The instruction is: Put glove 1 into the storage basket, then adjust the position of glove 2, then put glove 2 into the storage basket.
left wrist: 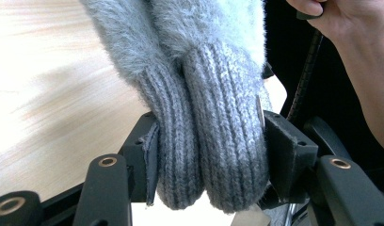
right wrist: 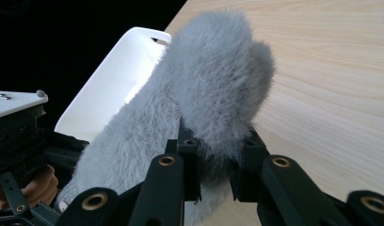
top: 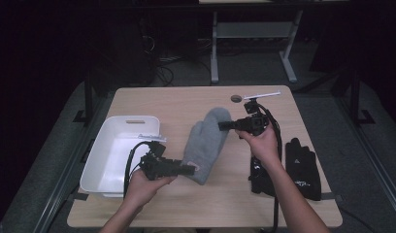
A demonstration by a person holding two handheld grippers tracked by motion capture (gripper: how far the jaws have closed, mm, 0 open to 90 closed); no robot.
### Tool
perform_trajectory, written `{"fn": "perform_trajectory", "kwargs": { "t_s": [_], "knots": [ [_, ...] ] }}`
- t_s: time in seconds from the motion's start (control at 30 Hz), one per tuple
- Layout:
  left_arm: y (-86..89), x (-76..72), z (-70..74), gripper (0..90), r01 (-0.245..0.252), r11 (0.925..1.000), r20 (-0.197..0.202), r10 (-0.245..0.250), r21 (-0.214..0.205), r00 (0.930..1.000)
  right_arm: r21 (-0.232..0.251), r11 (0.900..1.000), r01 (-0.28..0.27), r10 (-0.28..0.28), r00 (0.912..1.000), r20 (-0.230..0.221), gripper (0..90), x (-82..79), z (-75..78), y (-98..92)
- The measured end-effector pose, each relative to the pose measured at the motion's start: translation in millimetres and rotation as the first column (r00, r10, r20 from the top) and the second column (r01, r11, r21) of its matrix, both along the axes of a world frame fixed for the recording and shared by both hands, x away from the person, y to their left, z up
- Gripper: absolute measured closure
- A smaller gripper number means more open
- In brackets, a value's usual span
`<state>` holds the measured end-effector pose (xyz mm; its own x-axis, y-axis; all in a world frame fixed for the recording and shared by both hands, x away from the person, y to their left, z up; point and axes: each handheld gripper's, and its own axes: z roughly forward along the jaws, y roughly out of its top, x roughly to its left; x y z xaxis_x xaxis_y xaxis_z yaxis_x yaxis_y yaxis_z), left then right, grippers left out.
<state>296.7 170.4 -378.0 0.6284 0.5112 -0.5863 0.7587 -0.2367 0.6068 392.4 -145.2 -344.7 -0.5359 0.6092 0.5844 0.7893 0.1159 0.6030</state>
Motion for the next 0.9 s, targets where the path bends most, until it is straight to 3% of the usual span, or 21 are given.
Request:
{"fn": "perform_trajectory", "kwargs": {
  "t_s": [0.43, 0.9],
  "knots": [
    [15.7, -3.1, 9.0, 43.9, -0.021, 0.9997, 0.012, 0.022, -0.012, 0.9997, -0.015, 0.9994, -0.031, 0.031, 0.9994, 0.018, 76.4, 4.0, 16.9, 20.1],
    [28.5, -7.7, 16.6, 43.8, -0.044, 0.9990, 0.027, 0.044, -0.013, 0.9987, -0.010, 0.9985, -0.054, 0.054, 0.9984, 0.017, 76.3, 7.3, 25.1, 34.3]
  ]
}}
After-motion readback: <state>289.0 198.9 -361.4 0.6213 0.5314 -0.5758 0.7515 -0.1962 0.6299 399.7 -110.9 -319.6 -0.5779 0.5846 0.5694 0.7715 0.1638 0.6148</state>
